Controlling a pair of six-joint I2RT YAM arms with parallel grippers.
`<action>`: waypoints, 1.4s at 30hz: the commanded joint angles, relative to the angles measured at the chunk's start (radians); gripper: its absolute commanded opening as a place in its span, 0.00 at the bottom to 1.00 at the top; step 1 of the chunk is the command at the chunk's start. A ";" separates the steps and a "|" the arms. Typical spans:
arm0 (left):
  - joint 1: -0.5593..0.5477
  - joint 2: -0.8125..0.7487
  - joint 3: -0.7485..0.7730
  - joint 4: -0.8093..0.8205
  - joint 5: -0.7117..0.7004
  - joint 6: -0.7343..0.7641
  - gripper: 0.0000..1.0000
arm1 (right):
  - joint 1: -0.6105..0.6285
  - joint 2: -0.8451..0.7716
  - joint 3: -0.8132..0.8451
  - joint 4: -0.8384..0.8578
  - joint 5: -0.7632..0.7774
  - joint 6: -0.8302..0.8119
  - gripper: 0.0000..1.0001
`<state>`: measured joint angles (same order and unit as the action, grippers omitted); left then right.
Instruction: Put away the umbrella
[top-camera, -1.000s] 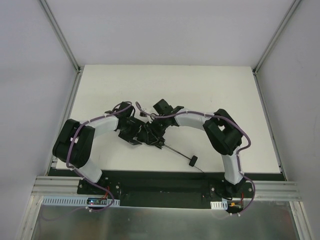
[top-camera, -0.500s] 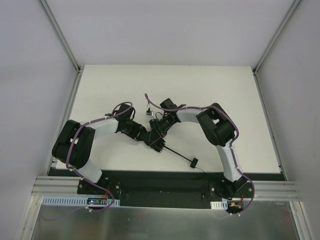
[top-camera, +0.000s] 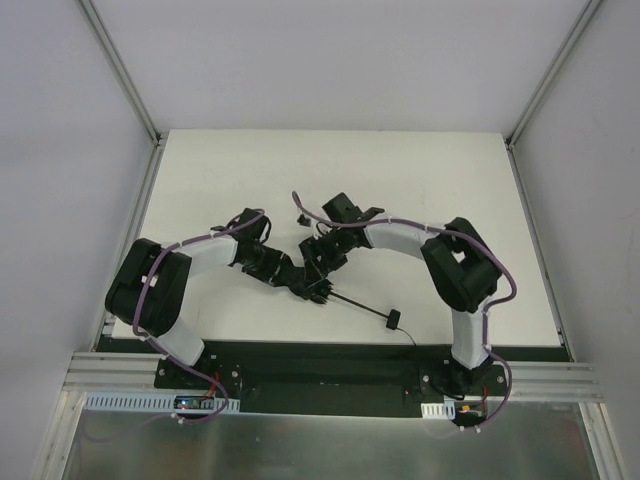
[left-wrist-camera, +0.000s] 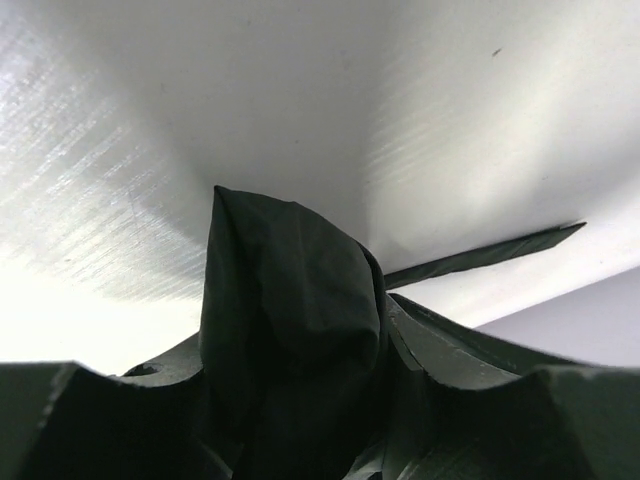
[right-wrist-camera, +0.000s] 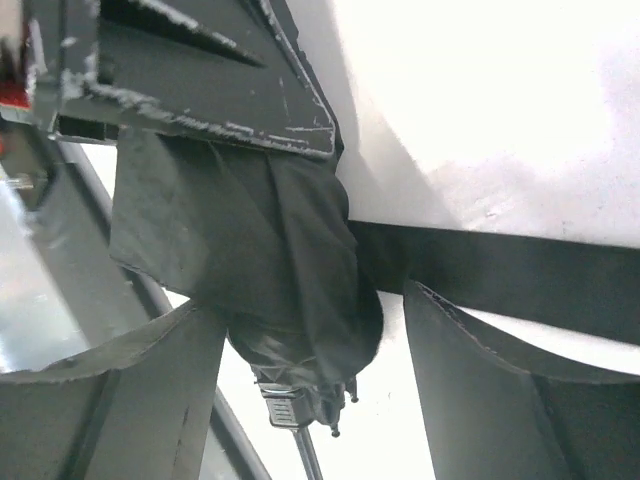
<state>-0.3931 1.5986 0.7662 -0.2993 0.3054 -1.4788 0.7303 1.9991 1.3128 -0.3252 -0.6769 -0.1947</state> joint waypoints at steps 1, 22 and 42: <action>-0.007 0.052 0.016 -0.227 -0.041 -0.034 0.00 | 0.098 -0.105 -0.066 0.015 0.387 -0.092 0.72; 0.003 0.086 0.094 -0.278 -0.041 0.034 0.08 | 0.290 0.030 0.025 -0.052 0.751 -0.180 0.00; -0.016 0.037 0.028 -0.098 -0.051 0.161 0.52 | -0.042 0.309 0.117 -0.005 -0.394 0.121 0.00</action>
<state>-0.3935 1.6257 0.8291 -0.3519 0.3050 -1.3697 0.7208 2.2154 1.4364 -0.3176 -1.0199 -0.1463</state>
